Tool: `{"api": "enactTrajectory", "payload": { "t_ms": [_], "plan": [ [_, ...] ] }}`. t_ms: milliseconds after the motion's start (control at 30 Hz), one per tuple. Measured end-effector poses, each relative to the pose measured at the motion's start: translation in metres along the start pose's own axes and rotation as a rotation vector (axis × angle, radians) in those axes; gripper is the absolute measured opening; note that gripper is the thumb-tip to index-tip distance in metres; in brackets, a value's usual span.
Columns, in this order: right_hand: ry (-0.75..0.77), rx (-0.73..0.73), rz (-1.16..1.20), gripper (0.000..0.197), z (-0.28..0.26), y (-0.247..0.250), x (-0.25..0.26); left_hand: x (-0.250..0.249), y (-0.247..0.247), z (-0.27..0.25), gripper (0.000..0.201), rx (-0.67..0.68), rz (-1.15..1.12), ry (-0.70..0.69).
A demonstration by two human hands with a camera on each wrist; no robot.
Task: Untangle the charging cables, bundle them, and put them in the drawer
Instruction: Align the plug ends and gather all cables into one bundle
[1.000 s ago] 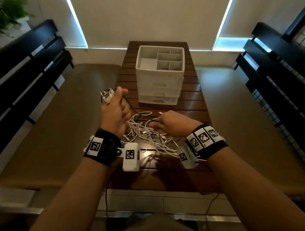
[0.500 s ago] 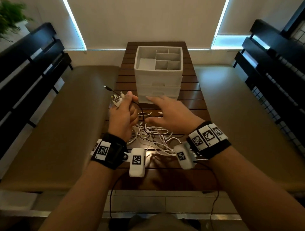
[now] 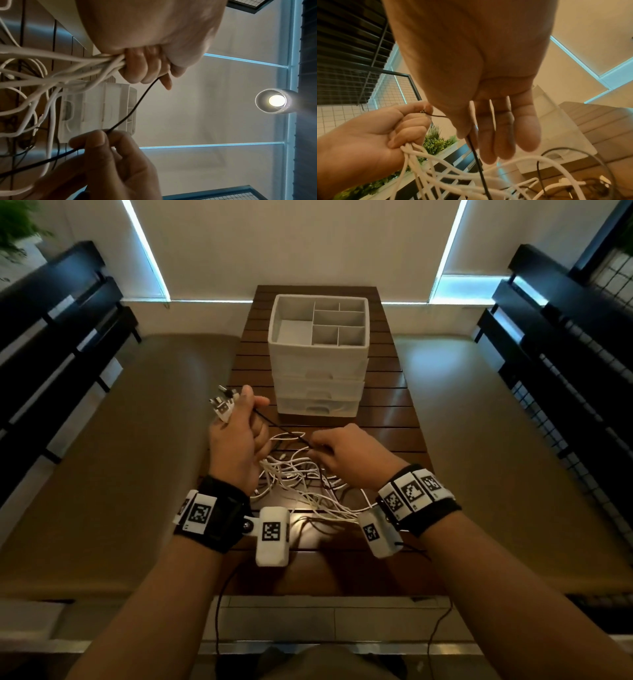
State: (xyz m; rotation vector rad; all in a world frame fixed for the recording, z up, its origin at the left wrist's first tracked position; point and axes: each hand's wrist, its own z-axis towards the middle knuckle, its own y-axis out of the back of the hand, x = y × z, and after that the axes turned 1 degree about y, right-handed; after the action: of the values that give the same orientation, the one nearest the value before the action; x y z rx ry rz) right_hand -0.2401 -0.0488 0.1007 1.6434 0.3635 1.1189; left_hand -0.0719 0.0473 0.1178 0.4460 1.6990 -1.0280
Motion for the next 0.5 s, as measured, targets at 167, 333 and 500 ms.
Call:
{"api": "enactTrajectory", "payload": {
  "t_ms": [167, 333, 500],
  "plan": [
    [0.150, -0.179, 0.263, 0.039, 0.002, 0.014, 0.020, 0.007, -0.009, -0.010, 0.029, 0.091, 0.162, -0.021],
    [0.122, -0.337, 0.404, 0.002, 0.008, 0.005, 0.029, 0.006, -0.024, -0.021, 0.022, 0.102, 0.164, -0.088],
    [0.164, -0.358, 0.575, 0.007, 0.002, -0.009, 0.026, 0.002, -0.014, -0.008, 0.020, 0.048, 0.103, -0.087]
  ]
}}
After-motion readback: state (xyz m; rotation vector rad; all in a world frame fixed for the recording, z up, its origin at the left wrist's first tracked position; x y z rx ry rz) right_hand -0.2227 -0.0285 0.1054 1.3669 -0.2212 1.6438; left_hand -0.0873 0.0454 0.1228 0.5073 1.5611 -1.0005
